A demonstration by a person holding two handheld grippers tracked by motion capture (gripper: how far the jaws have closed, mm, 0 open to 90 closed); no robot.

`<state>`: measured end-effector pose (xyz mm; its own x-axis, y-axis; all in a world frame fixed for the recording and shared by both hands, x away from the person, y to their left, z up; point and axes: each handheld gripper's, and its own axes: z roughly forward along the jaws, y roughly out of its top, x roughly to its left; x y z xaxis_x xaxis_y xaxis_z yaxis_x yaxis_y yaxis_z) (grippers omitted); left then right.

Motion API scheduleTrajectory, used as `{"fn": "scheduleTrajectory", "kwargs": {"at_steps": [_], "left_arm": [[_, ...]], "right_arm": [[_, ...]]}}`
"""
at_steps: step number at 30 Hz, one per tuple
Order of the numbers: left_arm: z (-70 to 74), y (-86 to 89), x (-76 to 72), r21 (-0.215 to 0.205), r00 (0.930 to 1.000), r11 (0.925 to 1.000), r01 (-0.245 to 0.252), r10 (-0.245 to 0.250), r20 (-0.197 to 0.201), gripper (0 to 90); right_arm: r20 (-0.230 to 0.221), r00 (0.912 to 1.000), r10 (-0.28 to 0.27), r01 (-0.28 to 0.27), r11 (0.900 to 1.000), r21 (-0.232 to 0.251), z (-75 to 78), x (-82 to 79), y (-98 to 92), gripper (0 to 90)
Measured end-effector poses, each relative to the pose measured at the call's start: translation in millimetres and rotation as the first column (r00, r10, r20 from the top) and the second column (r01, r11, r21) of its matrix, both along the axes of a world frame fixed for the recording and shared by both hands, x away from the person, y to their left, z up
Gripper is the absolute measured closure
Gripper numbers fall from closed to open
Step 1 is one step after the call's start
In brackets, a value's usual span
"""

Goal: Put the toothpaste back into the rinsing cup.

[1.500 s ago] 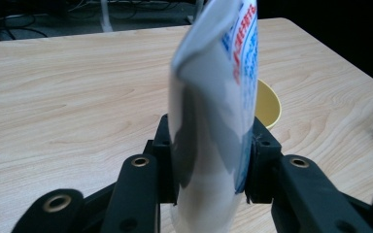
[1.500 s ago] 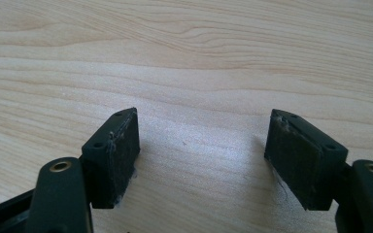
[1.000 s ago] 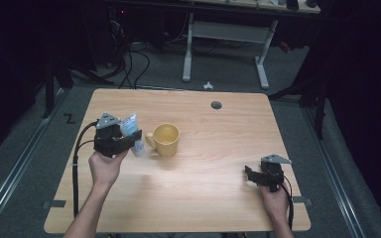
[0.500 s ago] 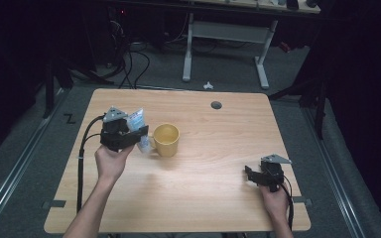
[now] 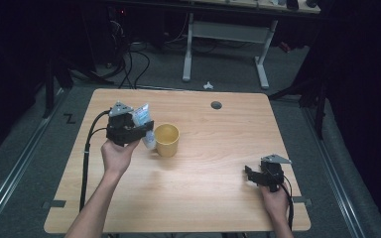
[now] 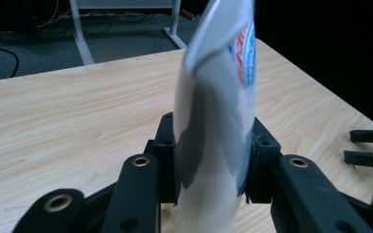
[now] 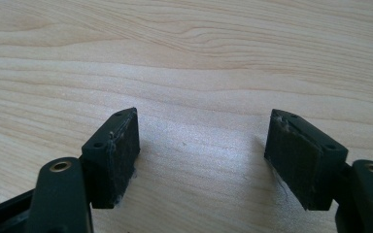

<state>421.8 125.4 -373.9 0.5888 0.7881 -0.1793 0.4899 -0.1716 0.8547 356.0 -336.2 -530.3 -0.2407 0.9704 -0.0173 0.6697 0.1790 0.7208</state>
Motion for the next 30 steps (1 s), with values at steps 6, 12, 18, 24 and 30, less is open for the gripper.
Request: {"fn": "scheduleTrajectory", "kwargs": {"at_steps": [6, 12, 18, 24, 30], "left_arm": [[3.7, -6.4, 2.1, 0.000, 0.9999, 1.0000, 0.010, -0.010, 0.013, 65.9], [3.8, -14.1, 6.7, 0.004, 0.9997, 0.9998, 0.020, -0.020, 0.013, 66.0], [3.1, -20.3, 9.1, 0.012, 0.9995, 0.9997, 0.020, -0.021, 0.022, 66.0], [5.0, -23.5, 11.1, 0.010, 0.9992, 0.9996, 0.026, -0.026, 0.031, 66.1], [5.0, -27.8, 14.5, 0.012, 0.9992, 0.9995, 0.029, -0.029, 0.029, 66.0]], "right_arm": [[0.000, 1.0000, 0.000, 0.000, 1.000, 0.000, 0.0, 0.0, 0.0, 28.5], [0.000, 1.0000, 0.000, 0.000, 1.000, 0.000, 0.0, 0.0, 0.0, 28.5], [0.000, 1.0000, 0.000, 0.000, 1.000, 0.000, 0.0, 0.0, 0.0, 28.5], [0.000, 1.0000, 0.000, 0.000, 1.000, 0.000, 0.0, 0.0, 0.0, 28.5], [0.000, 1.0000, 0.000, 0.000, 1.000, 0.000, 0.0, 0.0, 0.0, 28.5]]}}
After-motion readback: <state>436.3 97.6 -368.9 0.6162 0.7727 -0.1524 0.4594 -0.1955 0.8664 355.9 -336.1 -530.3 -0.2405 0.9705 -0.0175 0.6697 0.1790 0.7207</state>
